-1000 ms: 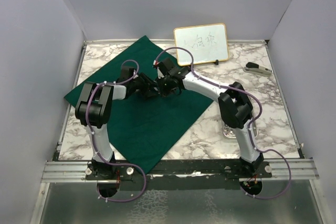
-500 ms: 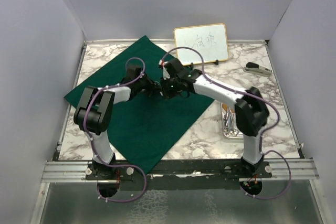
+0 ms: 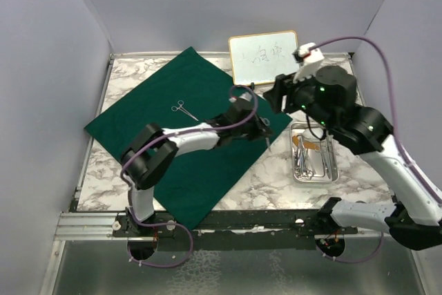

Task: Prepare the surgical pack
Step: Place the medical item in the container.

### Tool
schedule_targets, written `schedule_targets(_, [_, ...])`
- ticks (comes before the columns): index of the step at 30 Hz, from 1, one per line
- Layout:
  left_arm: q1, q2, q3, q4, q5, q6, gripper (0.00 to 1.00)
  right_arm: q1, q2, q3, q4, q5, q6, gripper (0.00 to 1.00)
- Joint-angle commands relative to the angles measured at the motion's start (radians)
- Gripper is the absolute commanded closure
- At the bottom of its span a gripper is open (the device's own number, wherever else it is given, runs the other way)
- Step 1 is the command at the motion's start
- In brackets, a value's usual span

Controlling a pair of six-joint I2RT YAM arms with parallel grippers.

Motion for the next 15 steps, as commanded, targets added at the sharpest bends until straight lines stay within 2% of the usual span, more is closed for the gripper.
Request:
schedule_targets(1, [-0.166,0.156,0.179,0.0,-0.182,-0.079,1.0,-0.006,-0.086,0.03,-0.125,0.195,-0.031,0.42])
schedule_targets(4, [-0.24,0.258,0.346,-0.079,-0.237,-0.051,1.0,-0.006,-0.126,0.036,-0.161,0.226,-0.033,0.41])
schedule_targets(8, [-0.29,0.418,0.579,-0.203,-0.24,-0.014,1.0,-0.006,-0.172,0.051,-0.187,0.233,-0.032,0.4])
schedule_targets(15, [-0.326,0.593,0.834,-0.361,-0.231,-0.023,1.0,-0.006,-0.218,0.057,-0.198,0.227,-0.04,0.39])
